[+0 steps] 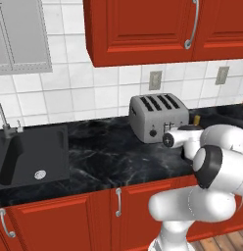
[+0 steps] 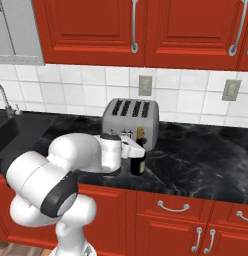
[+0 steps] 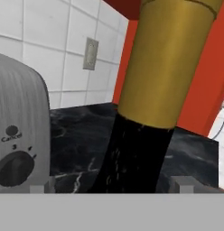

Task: There is a wine glass and glass cup on the dining counter. Place the wine bottle next to the wine glass and the juice bottle next to the glass cup.

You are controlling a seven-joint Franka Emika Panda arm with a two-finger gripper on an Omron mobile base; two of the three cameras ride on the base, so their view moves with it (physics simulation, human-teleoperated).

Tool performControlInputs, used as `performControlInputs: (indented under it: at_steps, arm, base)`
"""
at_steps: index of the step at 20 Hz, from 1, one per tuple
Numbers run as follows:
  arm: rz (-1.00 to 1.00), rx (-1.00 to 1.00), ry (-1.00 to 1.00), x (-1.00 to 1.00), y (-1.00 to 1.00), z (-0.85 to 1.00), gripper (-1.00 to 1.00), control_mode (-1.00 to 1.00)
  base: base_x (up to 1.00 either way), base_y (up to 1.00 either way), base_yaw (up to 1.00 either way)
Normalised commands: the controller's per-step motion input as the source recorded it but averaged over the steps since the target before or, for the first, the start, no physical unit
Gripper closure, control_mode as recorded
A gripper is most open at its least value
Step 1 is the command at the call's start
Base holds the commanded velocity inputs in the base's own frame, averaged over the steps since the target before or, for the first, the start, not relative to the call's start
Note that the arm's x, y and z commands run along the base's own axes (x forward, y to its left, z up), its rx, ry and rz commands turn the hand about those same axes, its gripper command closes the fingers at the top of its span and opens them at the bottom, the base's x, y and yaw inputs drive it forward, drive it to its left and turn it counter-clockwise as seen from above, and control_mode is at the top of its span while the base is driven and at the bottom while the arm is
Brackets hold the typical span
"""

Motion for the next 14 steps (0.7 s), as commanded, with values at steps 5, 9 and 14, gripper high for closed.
performControlInputs:
  at_steps: [5, 9, 14]
  arm:
    - [0.06, 0.00, 0.00, 0.07, -0.17, -0.08, -1.00, -1.00]
    - [0.06, 0.00, 0.00, 0.03, -0.15, -0.07, -1.00, -1.00]
    - [0.08, 0.00, 0.02, 0.00, 0.02, -0.14, 1.00, -1.00]
  base:
    - [0.00, 0.00, 0.00]
    - [0.00, 0.00, 0.00]
    - [0.00, 0.00, 0.00]
